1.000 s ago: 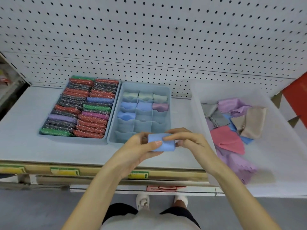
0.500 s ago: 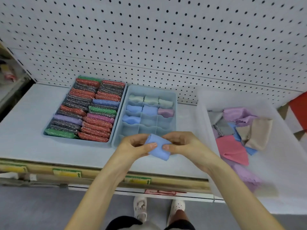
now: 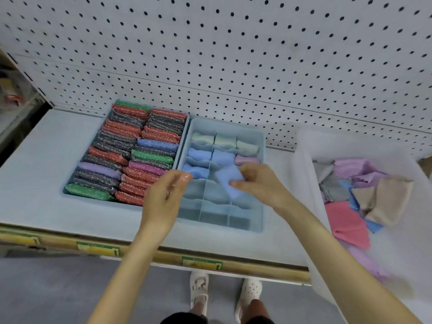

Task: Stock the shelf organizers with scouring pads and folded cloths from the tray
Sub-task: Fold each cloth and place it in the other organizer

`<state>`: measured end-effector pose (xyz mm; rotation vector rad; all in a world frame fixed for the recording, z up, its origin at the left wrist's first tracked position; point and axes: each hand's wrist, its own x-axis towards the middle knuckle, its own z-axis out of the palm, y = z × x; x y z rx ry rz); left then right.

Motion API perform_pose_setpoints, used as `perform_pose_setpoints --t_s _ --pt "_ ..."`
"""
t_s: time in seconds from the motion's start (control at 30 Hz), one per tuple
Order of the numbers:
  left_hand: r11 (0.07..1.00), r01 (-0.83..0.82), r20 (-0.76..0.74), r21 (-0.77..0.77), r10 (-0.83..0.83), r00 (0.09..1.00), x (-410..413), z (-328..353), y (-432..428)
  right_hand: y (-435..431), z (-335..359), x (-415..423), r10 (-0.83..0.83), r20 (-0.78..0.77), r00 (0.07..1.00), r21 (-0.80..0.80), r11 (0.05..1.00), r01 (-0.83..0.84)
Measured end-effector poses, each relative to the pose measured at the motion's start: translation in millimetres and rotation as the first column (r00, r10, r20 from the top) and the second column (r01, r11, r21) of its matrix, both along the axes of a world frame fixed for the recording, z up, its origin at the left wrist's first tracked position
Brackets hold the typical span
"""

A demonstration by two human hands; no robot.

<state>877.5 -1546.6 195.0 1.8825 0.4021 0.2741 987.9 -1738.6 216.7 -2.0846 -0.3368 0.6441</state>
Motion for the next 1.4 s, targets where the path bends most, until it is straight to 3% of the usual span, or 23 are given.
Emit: perform_pose_setpoints --t_s 0.07,0.13,0.23,0.4,0.5,0.67,0.87,0.93,1.0,1.1,1.27,1.33,1.4 --pt "0.965 0.056 0.028 0.255 -0.065 0.997 4 -10 12 10 -16 19 -0.035 0.182 0.983 -0.159 0.985 0.064" --pt "0.931 0.131 0.011 0.339 -0.143 0.990 9 -22 18 19 -34 30 0.054 0.282 0.958 -0.285 0.958 0.030" --pt "0.902 0.175 -0.030 0.394 -0.178 0.984 12 -41 21 29 -52 34 0.239 0.387 0.891 -0.506 0.863 -0.012" --pt "0.911 0.093 -0.020 0.402 -0.093 0.996 13 -50 19 40 -62 41 0.340 0.446 0.828 -0.596 0.803 -0.009" --pt "0.937 0.061 -0.023 0.345 -0.056 0.998 14 -48 17 44 -56 45 0.428 0.393 0.814 -0.668 0.741 -0.068" --pt "0.940 0.037 -0.006 0.340 -0.037 0.999 14 -47 16 42 -54 50 0.477 0.223 0.850 -0.616 0.745 -0.256" --pt "0.930 0.016 0.013 0.366 -0.022 1.000 14 -46 15 43 -59 42 0.454 0.340 0.823 -0.654 0.743 -0.139" --pt "0.934 0.019 0.012 0.357 -0.025 1.000 14 -47 15 42 -66 45 0.419 0.245 0.874 -0.627 0.757 -0.187" --pt "0.939 0.026 0.005 0.344 -0.030 1.000 14 -49 15 38 -69 50 0.339 0.064 0.939 -0.493 0.829 -0.266" --pt "0.948 0.021 -0.002 0.319 -0.022 1.000 15 -50 17 35 -64 54 0.328 -0.100 0.939 -0.340 0.876 -0.342" --pt "0.961 -0.009 0.029 0.276 0.001 1.000 19 -38 10 35 -54 51 0.371 -0.070 0.926 -0.440 0.822 -0.362" --pt "0.949 -0.012 0.058 0.314 -0.006 0.998 22 -29 0 24 -43 52 0.287 0.011 0.958 -0.378 0.888 -0.261" --pt "0.950 0.020 0.075 0.311 -0.046 0.996 27 -17 -18 0 -21 49 0.137 0.065 0.988 -0.219 0.968 -0.120"
